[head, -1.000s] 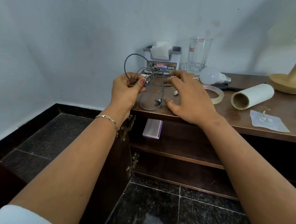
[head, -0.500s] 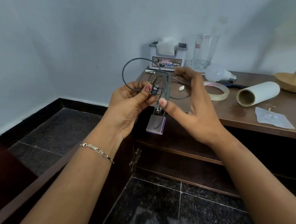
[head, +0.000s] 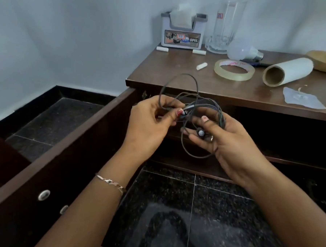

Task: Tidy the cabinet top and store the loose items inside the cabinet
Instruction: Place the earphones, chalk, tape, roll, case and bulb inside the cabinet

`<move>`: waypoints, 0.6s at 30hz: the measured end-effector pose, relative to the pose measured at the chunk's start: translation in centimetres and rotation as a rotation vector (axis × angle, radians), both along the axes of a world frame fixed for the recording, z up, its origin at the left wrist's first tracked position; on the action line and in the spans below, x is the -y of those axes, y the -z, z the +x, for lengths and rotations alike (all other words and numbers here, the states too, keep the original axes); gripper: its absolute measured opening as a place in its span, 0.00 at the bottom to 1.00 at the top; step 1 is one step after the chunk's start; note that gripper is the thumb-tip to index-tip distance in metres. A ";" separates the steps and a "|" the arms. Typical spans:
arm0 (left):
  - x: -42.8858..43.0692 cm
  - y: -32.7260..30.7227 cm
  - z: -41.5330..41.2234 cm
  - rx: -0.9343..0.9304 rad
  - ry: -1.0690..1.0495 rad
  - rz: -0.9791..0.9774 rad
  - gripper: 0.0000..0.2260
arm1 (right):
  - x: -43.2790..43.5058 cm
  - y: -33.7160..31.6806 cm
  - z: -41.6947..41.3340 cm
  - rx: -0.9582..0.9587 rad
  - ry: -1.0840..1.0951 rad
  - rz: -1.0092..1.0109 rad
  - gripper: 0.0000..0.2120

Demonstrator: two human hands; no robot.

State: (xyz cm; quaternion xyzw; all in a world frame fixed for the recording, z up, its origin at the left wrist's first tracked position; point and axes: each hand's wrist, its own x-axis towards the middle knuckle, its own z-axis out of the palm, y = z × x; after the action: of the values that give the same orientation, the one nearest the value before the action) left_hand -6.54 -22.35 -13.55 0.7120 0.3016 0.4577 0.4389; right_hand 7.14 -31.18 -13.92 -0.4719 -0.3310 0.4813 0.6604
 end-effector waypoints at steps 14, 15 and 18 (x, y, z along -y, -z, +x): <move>1.0 6.3 1.5 -0.827 -0.025 1.064 0.14 | -0.2 3.6 1.8 -0.572 -0.186 -0.202 0.32; 1.0 6.4 1.6 -0.846 -0.021 1.054 0.16 | -0.6 3.9 1.9 -0.531 -0.150 -0.238 0.24; 0.7 7.0 1.7 -0.908 -0.005 0.983 0.16 | -1.9 5.2 2.3 -0.478 0.008 -0.329 0.08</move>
State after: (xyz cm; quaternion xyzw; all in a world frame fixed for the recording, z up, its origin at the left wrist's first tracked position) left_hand -4.80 -23.10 -20.53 0.9504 0.2142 0.1977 -0.1082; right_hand 9.44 -29.27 -19.11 -0.4473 -0.0817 0.6232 0.6363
